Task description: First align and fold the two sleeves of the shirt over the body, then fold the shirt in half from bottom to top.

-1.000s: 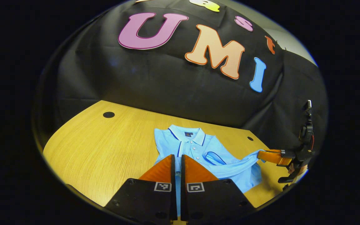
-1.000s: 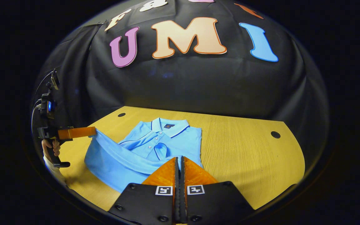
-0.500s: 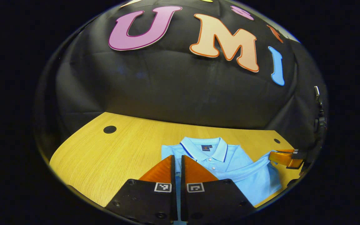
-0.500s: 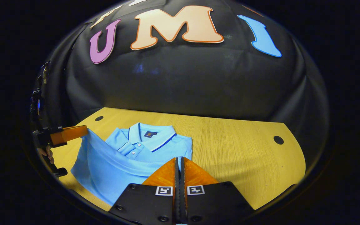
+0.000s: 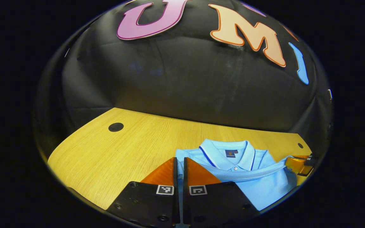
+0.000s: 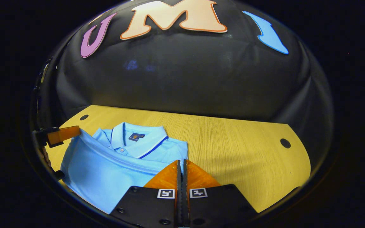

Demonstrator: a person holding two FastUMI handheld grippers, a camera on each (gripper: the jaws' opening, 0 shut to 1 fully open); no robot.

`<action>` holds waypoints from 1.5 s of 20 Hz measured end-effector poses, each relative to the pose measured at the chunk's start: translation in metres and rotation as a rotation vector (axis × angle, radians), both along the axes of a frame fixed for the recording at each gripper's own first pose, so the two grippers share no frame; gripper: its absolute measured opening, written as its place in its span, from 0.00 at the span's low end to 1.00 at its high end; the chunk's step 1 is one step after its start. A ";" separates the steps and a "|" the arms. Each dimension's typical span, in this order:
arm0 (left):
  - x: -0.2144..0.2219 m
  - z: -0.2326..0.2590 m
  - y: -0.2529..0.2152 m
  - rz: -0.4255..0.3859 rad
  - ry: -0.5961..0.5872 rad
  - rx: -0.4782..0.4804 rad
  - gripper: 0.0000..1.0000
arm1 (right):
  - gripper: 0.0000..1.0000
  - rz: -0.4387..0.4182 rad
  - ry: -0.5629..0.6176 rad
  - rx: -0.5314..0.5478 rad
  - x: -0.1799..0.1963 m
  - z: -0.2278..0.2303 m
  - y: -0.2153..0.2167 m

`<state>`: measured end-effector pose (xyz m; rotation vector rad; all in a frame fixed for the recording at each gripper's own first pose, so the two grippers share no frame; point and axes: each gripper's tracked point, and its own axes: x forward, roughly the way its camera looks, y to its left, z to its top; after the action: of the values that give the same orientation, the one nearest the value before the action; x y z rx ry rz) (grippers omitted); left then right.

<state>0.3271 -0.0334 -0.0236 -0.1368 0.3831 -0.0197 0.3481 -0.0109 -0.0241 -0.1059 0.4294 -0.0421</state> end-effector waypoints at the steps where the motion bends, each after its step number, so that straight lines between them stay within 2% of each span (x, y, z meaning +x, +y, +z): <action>1: -0.002 -0.003 0.001 0.004 0.013 0.013 0.06 | 0.07 -0.001 0.007 0.001 -0.002 -0.001 -0.001; 4: -0.009 -0.008 0.007 0.022 0.045 0.020 0.25 | 0.10 0.025 0.002 -0.013 -0.008 0.002 0.001; 5: -0.013 -0.007 0.007 0.024 0.048 0.003 0.26 | 0.16 0.033 -0.007 -0.010 -0.010 0.006 0.003; 6: -0.017 -0.005 0.008 0.031 0.051 -0.010 0.30 | 0.17 0.041 -0.012 0.001 -0.014 0.008 0.003; 7: -0.020 -0.003 0.011 0.041 0.049 -0.013 0.34 | 0.40 0.049 -0.018 0.017 -0.019 0.012 0.005; 8: -0.025 0.002 0.014 0.054 0.038 -0.010 0.45 | 0.53 0.057 -0.024 0.033 -0.024 0.013 0.007; 9: -0.030 0.009 0.020 0.076 0.018 -0.006 0.53 | 0.75 0.059 -0.029 0.039 -0.030 0.015 0.007; 11: -0.045 0.019 0.024 0.102 -0.017 -0.018 0.74 | 0.95 0.062 -0.048 0.048 -0.041 0.018 0.006; 12: -0.054 0.024 0.024 0.100 -0.028 -0.026 0.83 | 0.98 0.070 -0.059 0.059 -0.048 0.020 0.008; 13: -0.063 0.027 0.025 0.098 -0.038 -0.018 0.88 | 0.99 0.077 -0.068 0.078 -0.055 0.023 0.010; 14: -0.072 0.030 0.025 0.093 -0.046 -0.003 0.96 | 0.96 0.086 -0.073 0.103 -0.064 0.025 0.014; 16: -0.093 0.040 0.023 0.069 -0.067 0.028 0.96 | 0.99 0.116 -0.089 0.140 -0.086 0.033 0.023; 17: -0.105 0.044 0.021 0.055 -0.077 0.035 0.96 | 0.96 0.131 -0.109 0.147 -0.097 0.042 0.024; 18: -0.118 0.047 0.018 0.035 -0.086 0.038 0.96 | 0.99 0.149 -0.125 0.152 -0.111 0.046 0.029; 20: -0.142 0.050 0.014 -0.002 -0.106 0.052 0.96 | 0.96 0.177 -0.145 0.175 -0.136 0.052 0.037; 22: -0.167 0.049 0.013 -0.032 -0.111 0.085 0.96 | 0.99 0.192 -0.167 0.195 -0.160 0.055 0.041; 23: -0.179 0.050 0.013 -0.044 -0.118 0.103 0.96 | 0.96 0.196 -0.181 0.191 -0.169 0.056 0.041; 24: -0.190 0.050 0.014 -0.053 -0.124 0.119 0.96 | 0.99 0.196 -0.191 0.175 -0.179 0.051 0.039; 27: -0.223 0.036 0.006 -0.104 -0.101 0.124 0.96 | 0.99 0.179 -0.247 0.140 -0.208 0.054 0.031; 30: -0.248 0.029 0.011 -0.096 -0.093 0.129 0.96 | 0.99 0.129 -0.288 0.173 -0.233 0.051 0.021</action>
<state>0.0786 -0.0228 0.0059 0.0100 0.2968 -0.0961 0.1149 0.0100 0.0271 0.0431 0.1371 0.1060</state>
